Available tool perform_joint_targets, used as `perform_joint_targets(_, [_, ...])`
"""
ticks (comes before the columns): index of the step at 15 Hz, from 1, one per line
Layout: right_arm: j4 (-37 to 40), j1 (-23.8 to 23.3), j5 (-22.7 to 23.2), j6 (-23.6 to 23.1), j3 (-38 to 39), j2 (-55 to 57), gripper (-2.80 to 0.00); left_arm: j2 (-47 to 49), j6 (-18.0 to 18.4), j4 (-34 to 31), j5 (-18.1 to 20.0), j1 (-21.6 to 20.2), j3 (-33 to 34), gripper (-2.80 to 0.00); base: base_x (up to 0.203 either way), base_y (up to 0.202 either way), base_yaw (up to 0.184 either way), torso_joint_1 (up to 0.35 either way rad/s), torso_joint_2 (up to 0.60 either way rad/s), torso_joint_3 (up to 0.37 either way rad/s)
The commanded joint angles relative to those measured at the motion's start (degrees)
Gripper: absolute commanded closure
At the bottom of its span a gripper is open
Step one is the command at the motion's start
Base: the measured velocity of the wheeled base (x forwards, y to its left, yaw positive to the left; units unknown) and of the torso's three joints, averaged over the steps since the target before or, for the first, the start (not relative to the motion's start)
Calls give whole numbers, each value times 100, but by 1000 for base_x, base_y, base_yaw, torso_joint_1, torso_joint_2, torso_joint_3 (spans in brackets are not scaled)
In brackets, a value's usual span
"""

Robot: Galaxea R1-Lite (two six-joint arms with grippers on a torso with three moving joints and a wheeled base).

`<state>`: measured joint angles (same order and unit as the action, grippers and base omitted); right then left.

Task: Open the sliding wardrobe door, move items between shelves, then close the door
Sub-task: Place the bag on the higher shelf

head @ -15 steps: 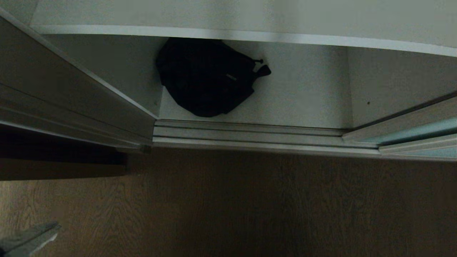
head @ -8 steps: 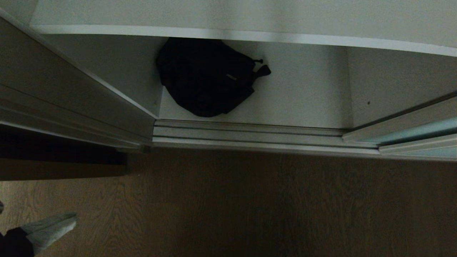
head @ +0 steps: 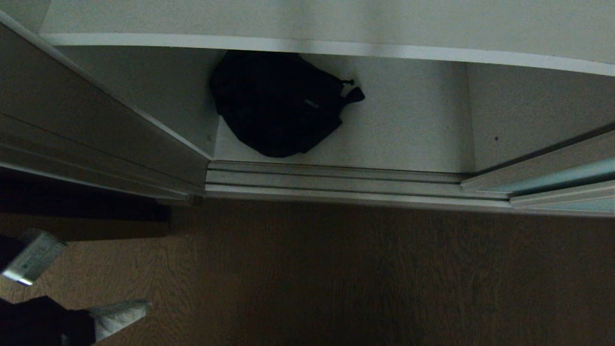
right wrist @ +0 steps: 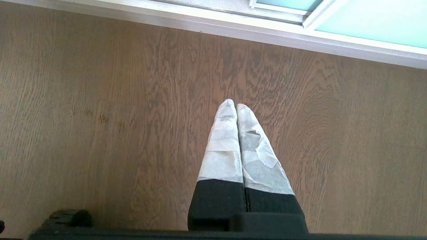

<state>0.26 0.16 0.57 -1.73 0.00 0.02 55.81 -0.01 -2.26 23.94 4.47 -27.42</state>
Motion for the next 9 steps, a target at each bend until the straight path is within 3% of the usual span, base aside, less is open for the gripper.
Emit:
perform_joint_targets(1, [0,2,4,-3,3,-11,0,1055,-62,58,-6,507,13,0,0,0,0,0,0,0])
perform_joint_targets(3, [0,2,4,-3,5,-11,0,1680,-299,596,-70,703,8,0,0,0,0,0,0,0])
perform_joint_targets(5, [0,2,4,-3,9,-11,0,2303,-810,1680,-372,934,-9,0,0,0,0,0,0,0])
perform_joint_targets(7, [0,2,4,-3,0,-11,0,2828,-1192,2524,-1171,1532,15,0,0,0,0,0,0,0])
perform_joint_targets(9, [0,2,4,-3,8,-11,0,3254,-1861,3119,-2021,2078,-144,0,0,0,0,0,0,0])
